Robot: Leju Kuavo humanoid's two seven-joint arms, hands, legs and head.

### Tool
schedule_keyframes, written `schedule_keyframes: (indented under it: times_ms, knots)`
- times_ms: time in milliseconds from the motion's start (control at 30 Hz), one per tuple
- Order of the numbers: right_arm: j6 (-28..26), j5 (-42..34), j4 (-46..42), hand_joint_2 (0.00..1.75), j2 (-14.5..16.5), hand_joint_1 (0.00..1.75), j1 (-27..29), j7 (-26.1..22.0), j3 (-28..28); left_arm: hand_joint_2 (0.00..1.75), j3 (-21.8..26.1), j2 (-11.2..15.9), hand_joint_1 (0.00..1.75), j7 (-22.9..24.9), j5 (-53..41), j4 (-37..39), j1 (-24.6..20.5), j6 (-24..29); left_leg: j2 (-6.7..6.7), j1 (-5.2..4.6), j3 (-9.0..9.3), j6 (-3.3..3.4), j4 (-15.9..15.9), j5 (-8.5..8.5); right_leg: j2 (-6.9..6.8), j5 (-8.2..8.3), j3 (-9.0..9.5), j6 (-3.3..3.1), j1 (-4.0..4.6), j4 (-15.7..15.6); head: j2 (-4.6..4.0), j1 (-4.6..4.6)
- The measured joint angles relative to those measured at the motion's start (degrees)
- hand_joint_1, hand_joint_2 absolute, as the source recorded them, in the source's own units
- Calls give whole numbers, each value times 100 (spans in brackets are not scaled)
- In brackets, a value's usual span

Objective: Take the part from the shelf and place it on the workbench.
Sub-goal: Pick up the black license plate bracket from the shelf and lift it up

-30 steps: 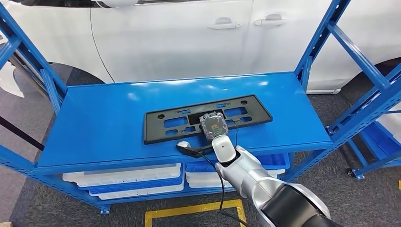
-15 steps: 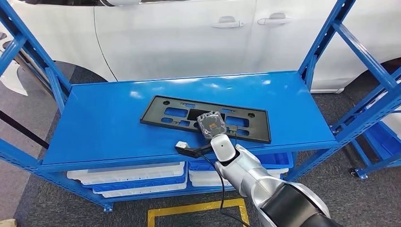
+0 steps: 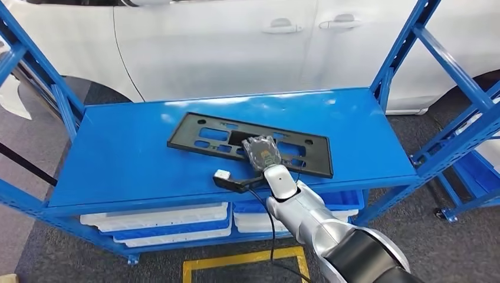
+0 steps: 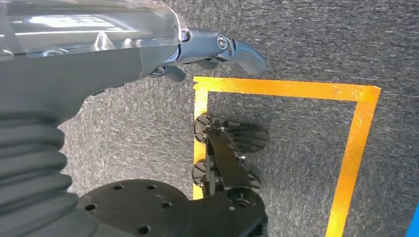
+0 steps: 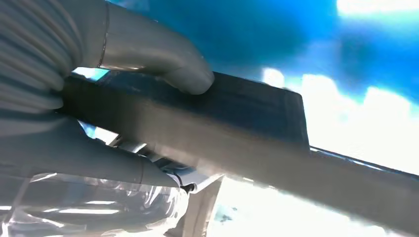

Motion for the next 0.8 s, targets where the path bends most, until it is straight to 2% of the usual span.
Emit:
schedule_keyframes:
  times_ms: [67, 100, 133, 167, 200, 233, 267, 300, 333, 400, 433, 467, 500, 600, 667, 733, 767, 800]
  knots:
    - [-19, -1401, -411, 175, 56, 175, 52, -1555, -331, 175, 0, 1, 0, -48, -7, 0, -2, -66, 4, 16, -3, 69, -20, 18, 7, -15, -10, 52, -1, 16, 0, 0]
    - [220, -2300, -736, 175, 83, 175, 81, -2368, -521, 175, 0, 1, 0, -72, -13, 0, -12, -108, 10, 28, 7, 107, -35, 28, 7, -81, -38, 79, -3, 96, 0, 0]
    - [637, -3287, -1150, 175, 102, 175, 139, -3039, -703, 175, 0, 2, 0, -99, -13, 0, -28, -162, 14, 42, 19, 144, -51, 37, 6, -219, -123, 104, -8, 306, 0, 0]
    - [1153, -4237, -1624, 175, 107, 175, 242, -3455, -847, 175, 2, 3, 0, -134, -3, 0, -46, -226, 12, 44, 26, 172, -57, 40, 3, -400, -253, 122, -20, 613, 0, 0]
    - [1764, -5202, -2228, 175, 82, 175, 410, -3660, -945, 175, 8, 4, 0, -175, 26, 0, -59, -300, -2, 42, 26, 196, -56, 38, 0, -600, -433, 136, -27, 1008, 0, 0]
    - [2365, -6070, -2901, 175, 38, 175, 635, -3729, -1000, 175, 19, 6, 0, -220, 68, 0, -63, -377, -23, 40, 24, 208, -53, 36, 0, -757, -612, 147, -35, 1393, 0, 0]
    - [2901, -6809, -3588, 175, -28, 175, 862, -3739, -1024, 175, 38, 7, 0, -264, 112, 0, -59, -445, -46, 36, 22, 214, -47, 32, 0, -810, -727, 150, -39, 1625, 0, 0]
    - [3379, -7471, -4299, 175, -109, 175, 1074, -3748, -1032, 175, 62, 7, 0, -303, 155, 0, -47, -498, -67, 30, 20, 214, -40, 28, 1, -758, -757, 144, -40, 1669, 0, 0]
    - [3746, -7936, -4883, 175, -170, 175, 1238, -3753, -1036, 175, 86, 7, 0, -331, 184, 0, -35, -530, -79, 22, 23, 210, -31, 20, 1, -594, -673, 126, -38, 1469, 0, 0]
    - [4318, -8615, -5967, 175, -266, 175, 1451, -3743, -1041, 175, 128, -2, 0, -375, 214, 0, -22, -559, -82, -1, 36, 189, -18, -6, -5, -188, -310, 55, -15, 677, 0, 1]
    - [4557, -8831, -6431, 175, -292, 175, 1528, -3724, -1035, 175, 142, -11, 0, -391, 227, 0, -25, -564, -78, -18, 39, 171, -10, -22, -9, -67, -154, 25, -1, 335, 0, 1]
    - [4764, -9004, -6863, 175, -314, 175, 1603, -3702, -1019, 175, 156, -19, 0, -406, 243, 1, -30, -563, -70, -28, 42, 150, -8, -34, -8, -19, -62, 4, 14, 128, 0, 1]
    - [4942, -9135, -7242, 175, -335, 175, 1686, -3680, -988, 175, 169, -25, 0, -418, 261, 1, -37, -554, -60, -35, 45, 122, -11, -45, -2, -31, -27, -10, 25, 49, 0, 1]
    - [5364, -9423, -8001, 175, -386, 175, 1953, -3681, -848, 175, 202, -29, 0, -441, 304, 1, -63, -510, -31, -32, 54, 33, 25, -113, 10, -20, 8, -70, -2, -15, 0, 0]
    - [5608, -9642, -8301, 175, -404, 175, 2077, -3674, -740, 175, 226, -31, 0, -454, 314, 1, -71, -485, -20, -21, -105, -23, 412, -364, -1, -8, 36, -118, -31, -54, 0, 0]
    - [5823, -9890, -8502, 175, -424, 175, 2189, -3605, -627, 175, 252, -35, 0, -461, 318, 2, -71, -470, -15, -8, -451, -71, 1177, -730, -7, -16, 40, -141, -26, -53, 0, 0]
    - [5920, -10008, -8570, 175, -437, 175, 2256, -3548, -573, 175, 263, -36, 0, -462, 320, 2, -70, -464, -15, -3, -596, -89, 1487, -831, -8, -19, 41, -145, -24, -48, 0, 0]
    - [6009, -10109, -8625, 175, -452, 175, 2329, -3491, -520, 175, 272, -37, 0, -463, 322, 1, -69, -453, -15, -3, -655, -99, 1610, -823, -7, -21, 43, -147, -23, -42, 0, 0]
